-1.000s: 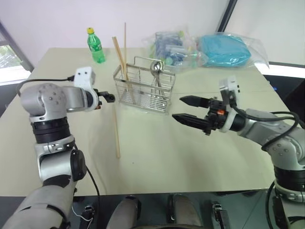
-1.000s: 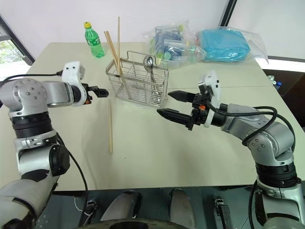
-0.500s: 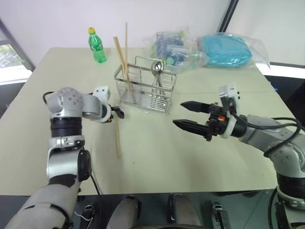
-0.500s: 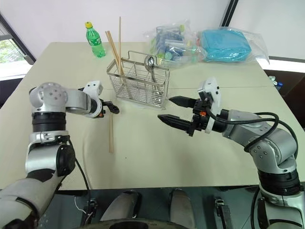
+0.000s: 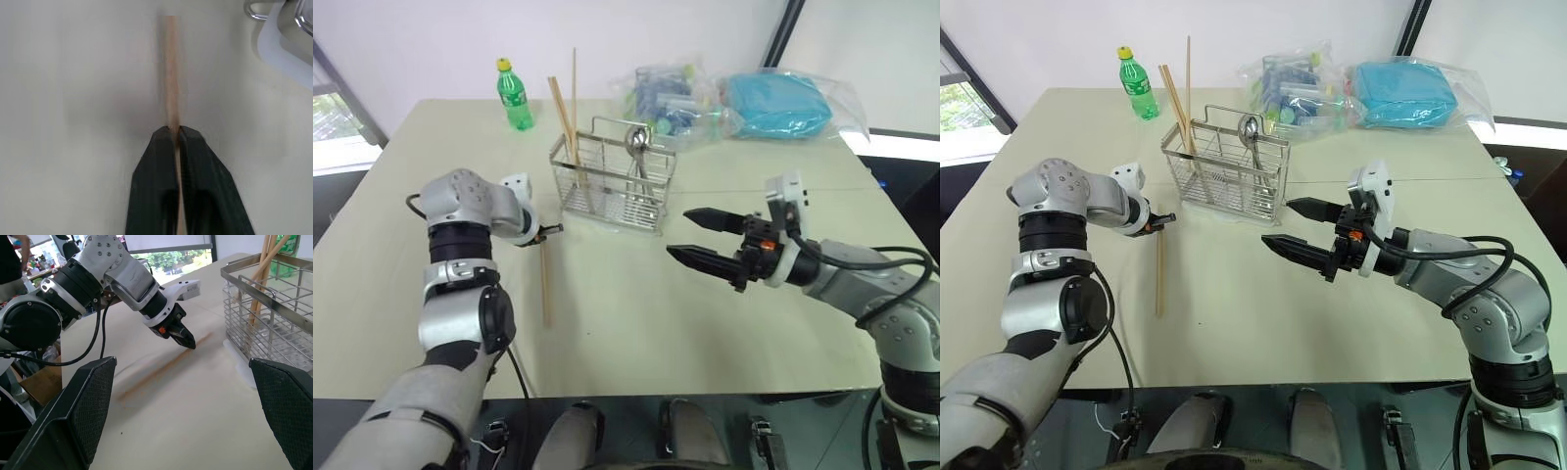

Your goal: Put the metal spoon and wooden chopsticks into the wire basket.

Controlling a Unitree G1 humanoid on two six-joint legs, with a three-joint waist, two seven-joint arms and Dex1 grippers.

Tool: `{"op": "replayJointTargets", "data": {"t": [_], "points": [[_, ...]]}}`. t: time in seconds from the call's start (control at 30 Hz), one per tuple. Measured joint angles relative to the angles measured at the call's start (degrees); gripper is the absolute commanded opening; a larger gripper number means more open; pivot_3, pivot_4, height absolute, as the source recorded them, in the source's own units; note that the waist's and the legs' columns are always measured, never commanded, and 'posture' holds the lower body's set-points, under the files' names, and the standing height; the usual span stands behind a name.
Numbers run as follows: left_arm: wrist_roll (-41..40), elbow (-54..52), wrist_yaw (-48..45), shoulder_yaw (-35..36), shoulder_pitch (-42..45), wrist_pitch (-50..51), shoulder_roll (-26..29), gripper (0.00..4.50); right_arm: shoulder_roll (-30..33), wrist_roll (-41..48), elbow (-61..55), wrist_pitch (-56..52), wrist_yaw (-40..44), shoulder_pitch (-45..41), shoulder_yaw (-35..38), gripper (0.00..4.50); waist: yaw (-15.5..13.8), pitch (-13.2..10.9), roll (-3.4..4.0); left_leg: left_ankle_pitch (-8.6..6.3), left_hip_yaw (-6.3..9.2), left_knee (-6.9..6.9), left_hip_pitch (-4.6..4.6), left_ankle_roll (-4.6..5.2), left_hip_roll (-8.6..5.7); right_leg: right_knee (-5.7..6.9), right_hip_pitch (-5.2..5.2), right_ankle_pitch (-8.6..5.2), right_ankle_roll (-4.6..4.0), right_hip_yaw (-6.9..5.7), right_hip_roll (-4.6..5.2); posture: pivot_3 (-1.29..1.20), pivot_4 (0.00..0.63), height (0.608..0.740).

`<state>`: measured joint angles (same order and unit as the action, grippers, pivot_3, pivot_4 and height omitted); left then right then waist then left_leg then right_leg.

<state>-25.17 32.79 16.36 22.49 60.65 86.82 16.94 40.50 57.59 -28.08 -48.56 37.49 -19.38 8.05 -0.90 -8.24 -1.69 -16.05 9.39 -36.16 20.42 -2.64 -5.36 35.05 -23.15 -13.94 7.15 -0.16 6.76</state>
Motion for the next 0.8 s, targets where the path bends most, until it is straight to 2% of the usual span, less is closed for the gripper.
{"op": "replayJointTargets", "data": {"t": [0.33, 0.6, 0.8], "points": [[4.82, -1.28, -0.62, 5.65, 0.02, 0.4, -0.1, 0.08, -0.02, -0.03, 0.28, 0.0, 0.57, -1.06, -0.61, 4.5, 0.3, -0.01, -0.02, 0.0, -0.02, 0.03, 0.03, -0.01, 0.03, 0.01, -0.1, 0.0, 0.0, 0.0, -0.02, 0.0, 0.15, 0.721], [7.38, -12.65, -1.89, 10.48, -4.13, -3.2, 5.05, 0.08, 0.6, -0.57, 1.78, 0.05, 2.32, -3.7, -0.8, 4.5, 0.22, -0.02, -0.02, 0.01, -0.04, 0.05, 0.04, -0.04, 0.06, 0.01, -0.15, 0.0, -0.01, 0.0, -0.02, 0.0, 0.15, 0.721], [8.7, -20.65, -3.58, 12.19, -9.4, -11.04, 8.07, 0.08, 0.52, -1.28, 4.16, 0.24, 2.33, -7.12, -0.51, 4.5, 0.14, -0.02, -0.02, 0.01, -0.04, 0.06, 0.04, -0.04, 0.06, 0.0, -0.14, 0.0, -0.01, 0.0, 0.0, 0.0, 0.15, 0.721]]}}
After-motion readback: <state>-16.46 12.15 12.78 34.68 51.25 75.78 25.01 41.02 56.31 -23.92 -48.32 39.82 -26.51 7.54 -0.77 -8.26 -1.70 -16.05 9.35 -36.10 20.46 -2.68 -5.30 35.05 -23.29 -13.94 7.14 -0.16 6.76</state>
